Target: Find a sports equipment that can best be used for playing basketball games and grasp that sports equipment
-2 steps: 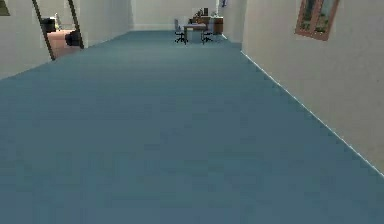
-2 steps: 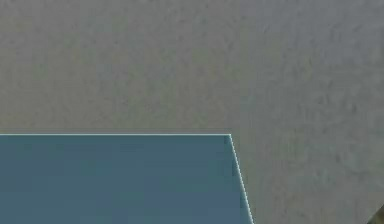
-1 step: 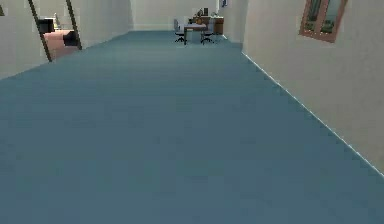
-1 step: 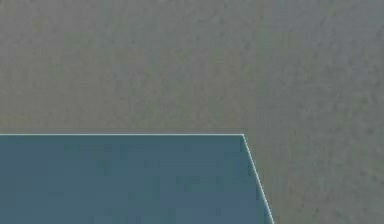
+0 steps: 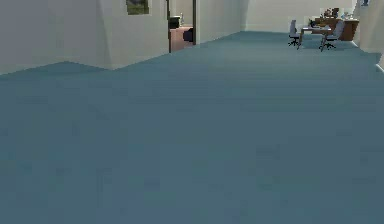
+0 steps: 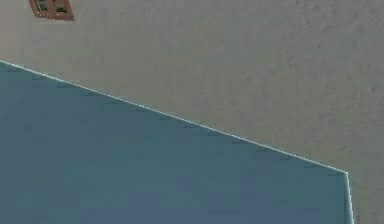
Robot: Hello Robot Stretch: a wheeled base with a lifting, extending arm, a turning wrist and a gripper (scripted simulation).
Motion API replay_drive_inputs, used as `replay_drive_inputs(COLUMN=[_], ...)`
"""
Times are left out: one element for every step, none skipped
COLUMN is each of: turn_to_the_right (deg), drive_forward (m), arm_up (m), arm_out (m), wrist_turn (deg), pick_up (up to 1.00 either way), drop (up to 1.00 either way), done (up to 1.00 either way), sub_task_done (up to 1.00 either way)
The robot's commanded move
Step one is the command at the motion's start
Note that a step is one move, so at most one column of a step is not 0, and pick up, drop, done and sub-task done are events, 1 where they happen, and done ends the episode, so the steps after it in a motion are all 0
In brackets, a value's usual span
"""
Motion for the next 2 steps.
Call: replay_drive_inputs(turn_to_the_right=[0.0,0.0], drive_forward=[1.0,1.0], arm_up=[0.0,0.0], arm_out=[0.0,0.0], wrist_turn=[0.0,0.0], pick_up=[0.0,0.0], drop=[0.0,0.0], done=[0.0,0.0], sub_task_done=[0.0,0.0])
